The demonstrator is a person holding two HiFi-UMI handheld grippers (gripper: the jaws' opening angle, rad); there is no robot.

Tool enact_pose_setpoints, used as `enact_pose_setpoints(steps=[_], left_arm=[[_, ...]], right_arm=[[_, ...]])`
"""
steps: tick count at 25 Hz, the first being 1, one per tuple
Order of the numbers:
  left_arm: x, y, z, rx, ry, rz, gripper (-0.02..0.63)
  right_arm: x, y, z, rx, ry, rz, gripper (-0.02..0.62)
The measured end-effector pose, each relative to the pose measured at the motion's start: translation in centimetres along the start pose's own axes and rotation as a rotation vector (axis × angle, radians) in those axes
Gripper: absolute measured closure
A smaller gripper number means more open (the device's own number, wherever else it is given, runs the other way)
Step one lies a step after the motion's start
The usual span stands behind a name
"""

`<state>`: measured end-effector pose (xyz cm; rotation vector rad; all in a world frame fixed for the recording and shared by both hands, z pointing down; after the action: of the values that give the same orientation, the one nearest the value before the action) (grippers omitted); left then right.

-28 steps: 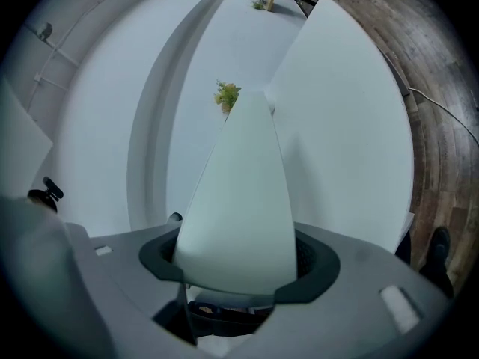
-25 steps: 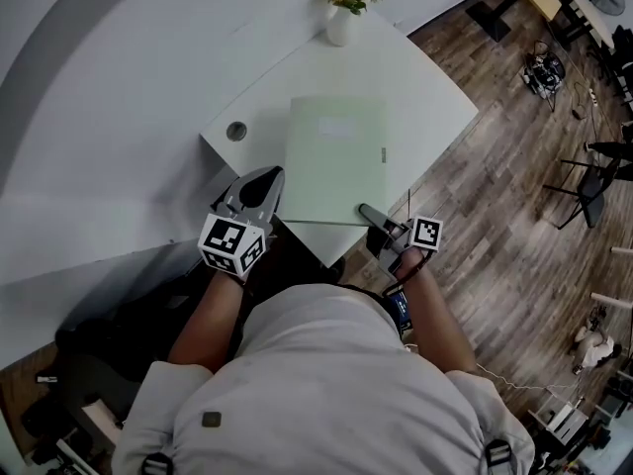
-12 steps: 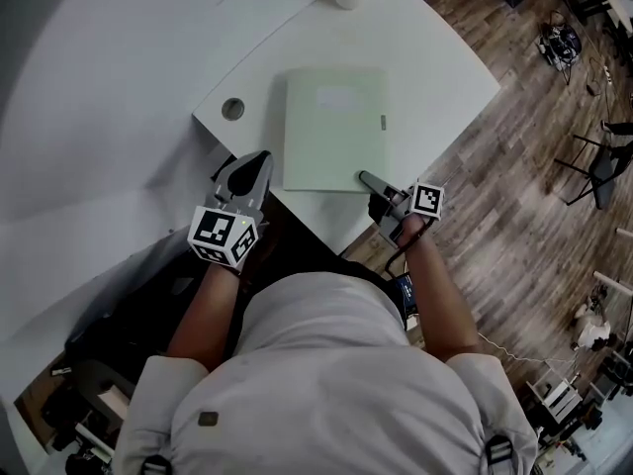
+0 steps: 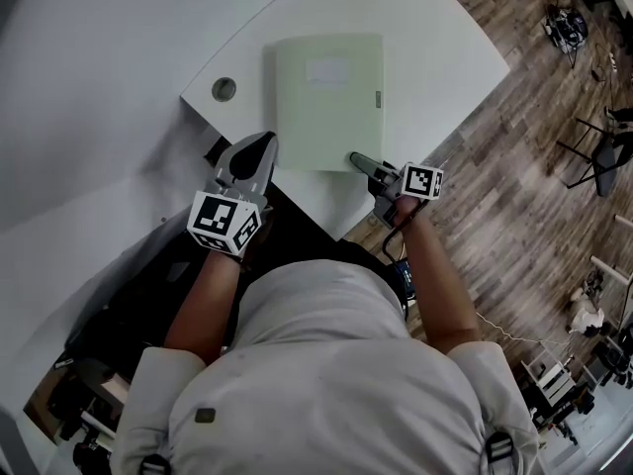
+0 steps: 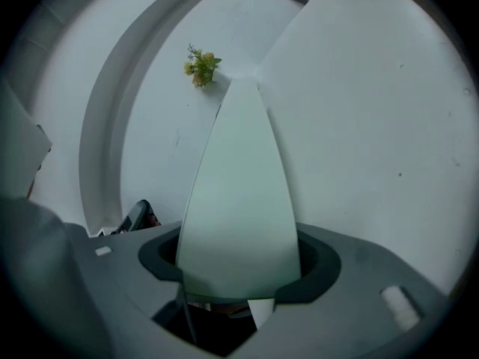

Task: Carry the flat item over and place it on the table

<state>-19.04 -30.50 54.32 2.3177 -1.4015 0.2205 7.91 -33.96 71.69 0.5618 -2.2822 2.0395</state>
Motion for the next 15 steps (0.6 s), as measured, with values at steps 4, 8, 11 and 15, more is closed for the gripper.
enact_pose_setpoints(steps=[4, 8, 11, 15], left_arm=[[0.4, 0.2, -0.7, -0.012, 0.007, -0.001, 0.606], [0.9, 0.0, -1.3, -0.023, 0.023, -0.005, 0.606], [1.3, -0.1, -2.0, -0.025, 0.036, -0.012, 0.606], [1.7, -0.2, -2.5, -0.03, 0.044, -0.016, 0.606]], right_arm=[[-0.2, -1.1, 0.3, -0.053, 0.045, -0.118, 0.254], [-0.5, -1.3, 0.9, -0.113, 0.068, -0.195, 0.219], [-0.4, -1.3, 1.2, -0.157, 0.083, -0.248, 0.202], [-0.5, -1.5, 1.5, -0.2, 0.095, -0.316, 0.182]])
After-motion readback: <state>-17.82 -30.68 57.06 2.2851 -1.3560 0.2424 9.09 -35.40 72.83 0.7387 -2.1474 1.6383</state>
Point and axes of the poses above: the fingertips, and each gripper's own axes: x forward along the fingers, y to its left, z out of its top, the point moved 8 cm from there along -x, backward along the fingers
